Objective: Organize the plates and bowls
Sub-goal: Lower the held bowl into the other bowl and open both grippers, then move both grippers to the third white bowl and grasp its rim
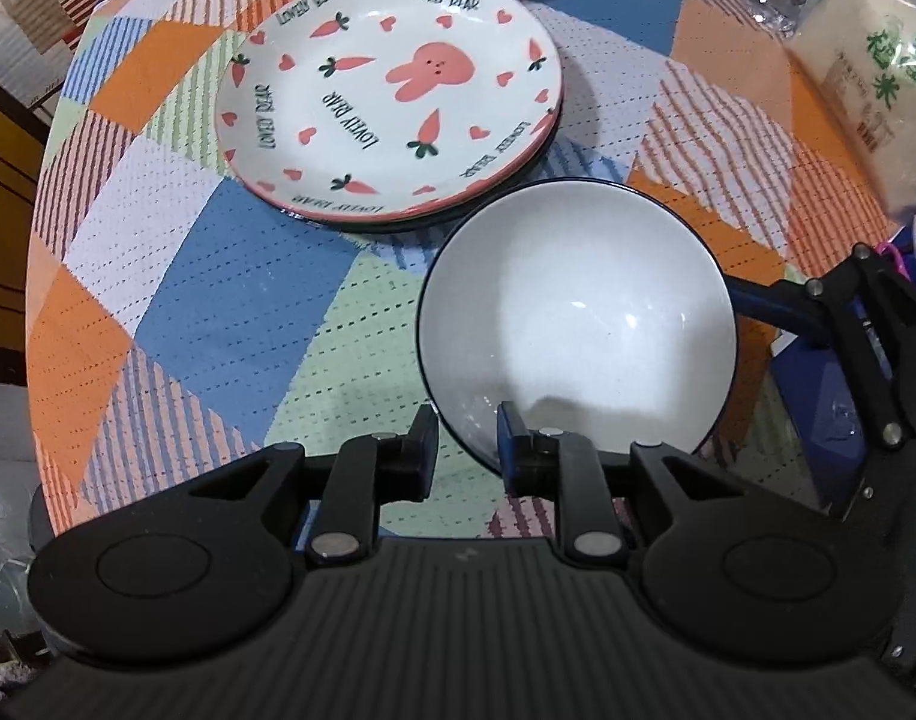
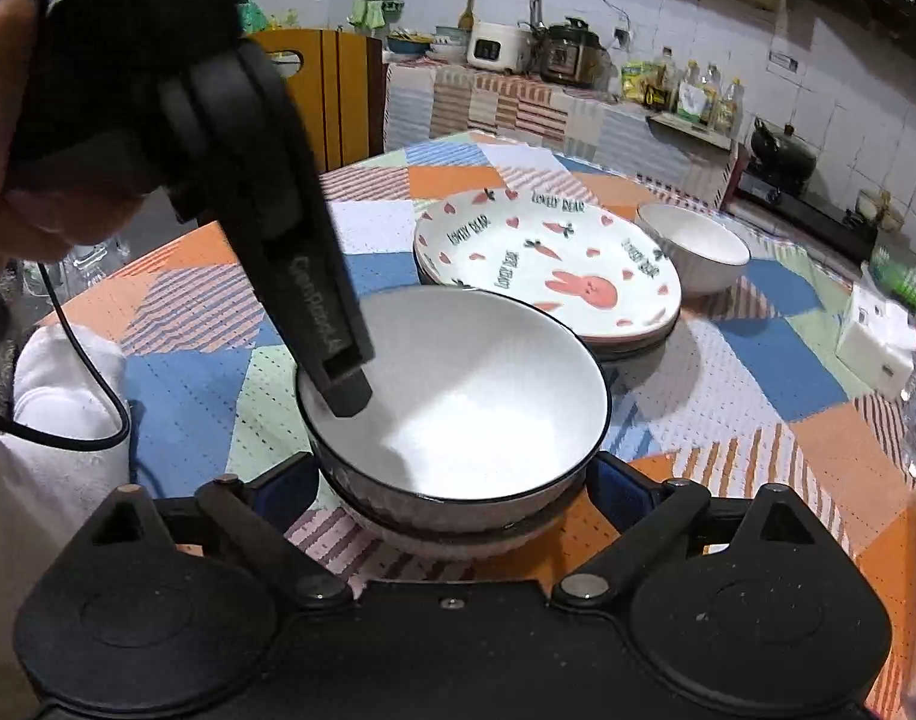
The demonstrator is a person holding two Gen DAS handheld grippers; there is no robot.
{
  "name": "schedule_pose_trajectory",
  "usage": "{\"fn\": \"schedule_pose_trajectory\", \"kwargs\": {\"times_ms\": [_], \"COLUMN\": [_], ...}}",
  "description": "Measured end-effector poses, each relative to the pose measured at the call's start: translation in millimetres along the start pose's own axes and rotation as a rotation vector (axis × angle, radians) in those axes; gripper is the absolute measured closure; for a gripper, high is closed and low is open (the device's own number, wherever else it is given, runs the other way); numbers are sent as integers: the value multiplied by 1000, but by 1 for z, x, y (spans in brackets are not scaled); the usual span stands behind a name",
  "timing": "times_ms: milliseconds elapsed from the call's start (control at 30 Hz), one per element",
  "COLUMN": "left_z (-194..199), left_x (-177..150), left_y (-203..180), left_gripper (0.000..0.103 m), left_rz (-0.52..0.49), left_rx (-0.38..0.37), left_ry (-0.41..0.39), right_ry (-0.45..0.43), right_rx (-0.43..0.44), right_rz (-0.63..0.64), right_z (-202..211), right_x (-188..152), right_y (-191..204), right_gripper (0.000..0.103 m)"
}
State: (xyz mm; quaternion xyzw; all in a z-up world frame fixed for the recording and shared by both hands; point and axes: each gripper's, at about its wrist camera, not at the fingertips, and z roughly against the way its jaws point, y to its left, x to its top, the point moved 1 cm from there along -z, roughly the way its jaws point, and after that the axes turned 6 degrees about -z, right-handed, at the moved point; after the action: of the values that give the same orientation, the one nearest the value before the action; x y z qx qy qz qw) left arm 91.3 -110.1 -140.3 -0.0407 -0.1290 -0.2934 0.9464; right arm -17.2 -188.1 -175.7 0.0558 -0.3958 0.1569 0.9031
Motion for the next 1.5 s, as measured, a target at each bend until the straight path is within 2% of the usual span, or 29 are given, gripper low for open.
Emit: {"fn": "schedule_pose_trajectory", "kwargs": {"times_ms": [233, 400, 533, 667, 733, 833, 1000, 1100, 1200, 1300, 1333, 1367, 1500], "left_z": [22, 42, 60, 71, 73, 73, 69, 59, 41, 23, 20, 15, -7], "left_x": [4, 14, 29, 47, 58, 74, 102, 122, 145, 167, 171, 176, 200], "left_y": [18, 41, 50, 54, 54, 58, 72, 84, 92, 97, 100, 104, 120], "left_gripper": [82, 82, 81, 72, 72, 72, 71, 64, 62, 62, 57, 46, 44], "left_rz": [39, 90, 91, 75, 59, 59, 69, 92, 101, 93, 107, 128, 230], "left_rx": [-73, -108, -90, -96, -75, -60, -36, -45, -40, -25, -38, -56, -85], "left_ry": [0, -32, -71, -61, -65, -115, -247, -305, -335, -387, -424, -463, -502], "right_ry": [-17, -66, -140, -243, -266, -278, -211, -163, -104, -54, -36, -10, 67], "right_rx": [39, 68, 60, 74, 71, 50, 48, 74, 130, 120, 112, 98, 71], "right_rz": [-2, 12, 19, 18, 17, -12, -105, -251, -400, -495, -521, -562, -698], "right_z": [25, 45, 56, 63, 61, 52, 22, -1, -27, -53, -62, -73, -107], "right_x": [5, 21, 38, 59, 69, 86, 116, 135, 151, 162, 165, 168, 166], "right_y": [-17, -38, -60, -79, -87, -99, -124, -148, -176, -197, -203, -212, -235], "right_gripper": [6, 6, 6, 9, 9, 9, 9, 9, 11, 14, 17, 19, 21]}}
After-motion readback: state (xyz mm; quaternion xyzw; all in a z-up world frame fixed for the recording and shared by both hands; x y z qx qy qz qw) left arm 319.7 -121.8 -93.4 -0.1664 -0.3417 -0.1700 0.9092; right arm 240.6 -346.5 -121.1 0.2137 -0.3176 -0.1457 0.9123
